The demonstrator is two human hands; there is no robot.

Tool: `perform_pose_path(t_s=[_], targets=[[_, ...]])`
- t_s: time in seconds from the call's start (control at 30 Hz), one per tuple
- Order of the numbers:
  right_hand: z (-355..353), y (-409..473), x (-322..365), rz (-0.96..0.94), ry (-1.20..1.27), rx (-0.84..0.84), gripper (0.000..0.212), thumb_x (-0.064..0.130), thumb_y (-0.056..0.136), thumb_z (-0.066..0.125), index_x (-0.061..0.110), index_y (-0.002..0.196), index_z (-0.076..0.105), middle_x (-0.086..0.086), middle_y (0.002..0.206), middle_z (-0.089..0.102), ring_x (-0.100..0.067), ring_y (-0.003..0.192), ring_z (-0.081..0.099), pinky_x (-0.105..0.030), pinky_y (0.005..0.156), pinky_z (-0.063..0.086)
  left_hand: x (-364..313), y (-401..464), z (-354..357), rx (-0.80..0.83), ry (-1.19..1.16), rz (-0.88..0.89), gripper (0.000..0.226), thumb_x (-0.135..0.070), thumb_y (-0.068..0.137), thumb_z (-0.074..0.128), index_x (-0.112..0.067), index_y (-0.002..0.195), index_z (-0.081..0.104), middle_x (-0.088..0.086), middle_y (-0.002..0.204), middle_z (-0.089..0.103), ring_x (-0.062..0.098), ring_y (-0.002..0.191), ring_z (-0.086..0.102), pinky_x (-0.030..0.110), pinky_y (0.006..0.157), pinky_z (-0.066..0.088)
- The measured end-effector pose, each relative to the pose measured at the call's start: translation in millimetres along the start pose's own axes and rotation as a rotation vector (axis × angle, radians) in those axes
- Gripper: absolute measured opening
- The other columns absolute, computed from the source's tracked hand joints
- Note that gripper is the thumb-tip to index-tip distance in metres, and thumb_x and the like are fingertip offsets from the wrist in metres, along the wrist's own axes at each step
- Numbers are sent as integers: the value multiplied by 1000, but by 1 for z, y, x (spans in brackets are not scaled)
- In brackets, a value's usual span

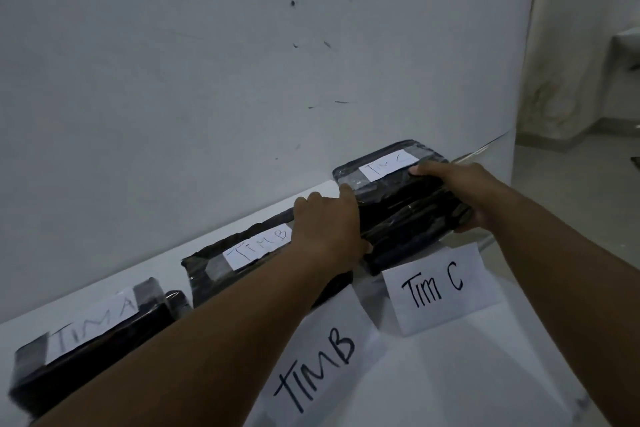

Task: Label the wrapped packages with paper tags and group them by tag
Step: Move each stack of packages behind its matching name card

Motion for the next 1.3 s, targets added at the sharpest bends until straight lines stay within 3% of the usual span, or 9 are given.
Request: perform_pose_path(t_s=[0.2, 0.4, 0.6, 0.77, 0.87, 0.97, 1.07, 1.17, 1.3], targets=[[24, 8, -11, 27, -40, 42, 96, 63, 50, 85, 15, 128, 56, -15, 110, 68, -38, 94, 67, -48, 70, 58, 19, -5, 5, -52, 41, 13, 99, -62, 91, 61, -9, 161, 15, 10, 130, 65, 33, 127, 47, 45, 105, 34], [31, 7, -9, 25, -130, 76, 76, 60, 67, 82, 15, 123, 58, -8, 103, 64, -27, 92, 62, -36, 69, 52, 33, -13, 7, -58, 57, 14, 97, -66, 91, 54, -13, 161, 15, 7, 132, 64, 33, 129, 47, 46, 105, 34], [41, 2, -3, 18, -217, 136, 77, 64, 63, 84, 17, 120, 62, -11, 113, 68, -30, 99, 67, -43, 81, 61, 43, -22, 0, -90, 84, 10, 91, -69, 86, 55, -15, 154, 29, 6, 127, 67, 32, 124, 50, 46, 102, 35], [51, 1, -1, 10, -222, 160, 78, 64, 64, 83, 16, 121, 63, -8, 116, 67, -27, 101, 65, -34, 69, 54, 47, -28, -7, -125, 128, 0, 75, -68, 83, 58, -18, 138, 46, 5, 118, 66, 29, 115, 51, 43, 96, 36], [53, 4, 0, -7, -207, 150, 86, 67, 59, 84, 13, 123, 62, -9, 118, 67, -27, 101, 65, -35, 72, 55, 45, -28, -14, -179, 116, 20, 74, -65, 80, 63, -17, 134, 47, 5, 124, 55, 28, 116, 46, 41, 99, 37], [50, 3, 3, -25, -179, 102, 100, 75, 58, 82, 8, 129, 58, -11, 124, 64, -30, 107, 64, -43, 88, 57, 38, -26, -13, -203, -3, 68, 91, -61, 78, 68, -17, 149, 31, 5, 145, 43, 28, 129, 40, 42, 109, 36], [52, -5, 3, 24, -137, 128, 71, 72, 76, 71, 14, 118, 63, -8, 109, 66, -25, 95, 65, -41, 82, 57, 31, -25, -12, -214, -52, 113, 92, -59, 79, 68, -21, 153, 29, 3, 152, 40, 26, 134, 37, 42, 114, 35], [55, -10, 2, 61, -109, 144, 37, 49, 92, 67, 17, 110, 64, -9, 105, 65, -26, 91, 64, -45, 86, 59, 28, -22, -12, -230, -1, 128, 76, -57, 83, 66, -22, 146, 41, 3, 143, 47, 25, 128, 42, 41, 108, 37], [58, -6, 6, 58, -69, 108, 34, 33, 93, 71, 12, 118, 61, -11, 110, 63, -28, 97, 63, -45, 85, 60, 30, -14, -14, -217, 70, 95, 70, -58, 81, 68, -23, 138, 46, 3, 135, 52, 26, 123, 46, 42, 102, 37]])
Point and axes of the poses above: each hand's wrist, its own y-axis towards the middle knuckle, its own z-axis out of the palm, x = y × z, the point moved 10 cm from there along y, towards the middle knuckle
